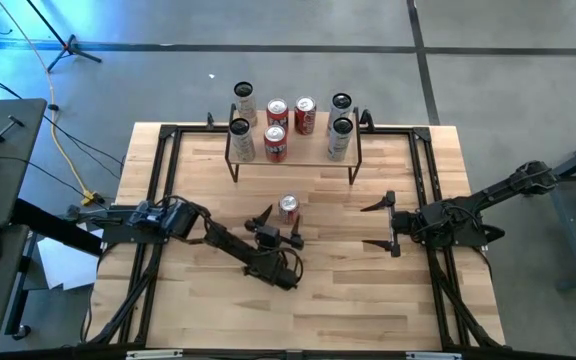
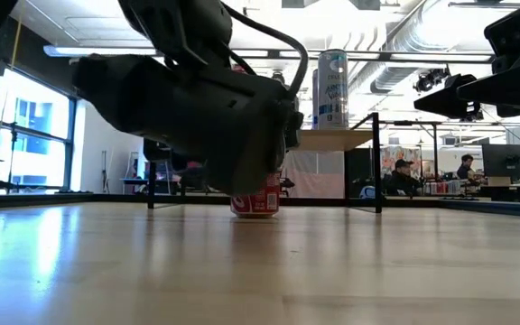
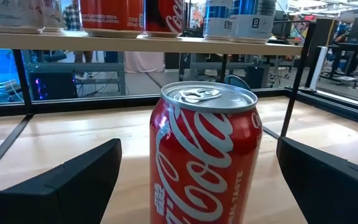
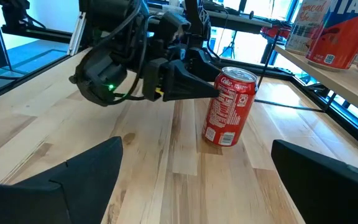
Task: Place canned beverage on shelf
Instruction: Put the red and white soda can on the shelf aligned with the other red and white soda can
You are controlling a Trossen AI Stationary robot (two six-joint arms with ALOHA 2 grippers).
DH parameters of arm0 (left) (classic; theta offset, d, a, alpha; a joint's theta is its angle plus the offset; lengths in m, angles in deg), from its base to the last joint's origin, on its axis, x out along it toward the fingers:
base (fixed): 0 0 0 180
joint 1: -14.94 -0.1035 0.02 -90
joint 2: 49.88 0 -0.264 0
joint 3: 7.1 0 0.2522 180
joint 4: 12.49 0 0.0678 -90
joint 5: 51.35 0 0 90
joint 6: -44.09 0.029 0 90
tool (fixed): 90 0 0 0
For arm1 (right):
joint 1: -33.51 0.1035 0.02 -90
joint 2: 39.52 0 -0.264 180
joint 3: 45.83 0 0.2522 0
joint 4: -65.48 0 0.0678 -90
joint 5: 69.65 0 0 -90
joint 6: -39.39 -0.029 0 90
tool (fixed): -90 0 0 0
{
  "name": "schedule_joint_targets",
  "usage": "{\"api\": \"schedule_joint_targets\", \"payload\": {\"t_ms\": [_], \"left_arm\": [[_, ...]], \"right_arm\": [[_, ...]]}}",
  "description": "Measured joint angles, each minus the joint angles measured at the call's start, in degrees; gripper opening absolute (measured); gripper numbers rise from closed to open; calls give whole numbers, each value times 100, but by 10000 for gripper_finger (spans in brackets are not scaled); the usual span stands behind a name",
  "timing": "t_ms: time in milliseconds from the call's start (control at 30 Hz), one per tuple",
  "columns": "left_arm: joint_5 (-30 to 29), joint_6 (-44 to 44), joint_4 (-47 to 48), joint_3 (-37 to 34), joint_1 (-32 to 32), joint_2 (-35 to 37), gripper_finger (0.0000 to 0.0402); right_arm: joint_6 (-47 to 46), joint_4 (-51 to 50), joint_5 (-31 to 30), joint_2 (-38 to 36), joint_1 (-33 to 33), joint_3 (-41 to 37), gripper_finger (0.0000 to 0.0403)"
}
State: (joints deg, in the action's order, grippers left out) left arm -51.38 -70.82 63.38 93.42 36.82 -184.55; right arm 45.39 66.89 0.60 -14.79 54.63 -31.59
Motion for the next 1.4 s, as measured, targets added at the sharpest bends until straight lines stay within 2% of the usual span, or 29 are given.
{"api": "schedule_joint_targets", "payload": {"t_ms": [233, 500, 667, 933, 1133, 1400], "left_arm": [[-1, 128, -315, 0, -226, 0, 400], [0, 1102, -1018, 0, -447, 0, 393], [-1, 1352, -1144, 0, -547, 0, 359], [-5, 1217, -1310, -2, -655, 0, 256], [-3, 1387, -1379, -1, -622, 0, 253], [115, 2364, -1413, 304, -360, -6, 253]], "right_arm": [[2, -1, 1, 2, 0, 1, 400], [0, 0, 2, 0, 0, 1, 400], [2, 1, 2, 0, 0, 1, 400], [0, -1, 0, 0, 0, -1, 400], [0, 0, 0, 0, 0, -1, 400], [1, -1, 1, 1, 0, 0, 400]]}}
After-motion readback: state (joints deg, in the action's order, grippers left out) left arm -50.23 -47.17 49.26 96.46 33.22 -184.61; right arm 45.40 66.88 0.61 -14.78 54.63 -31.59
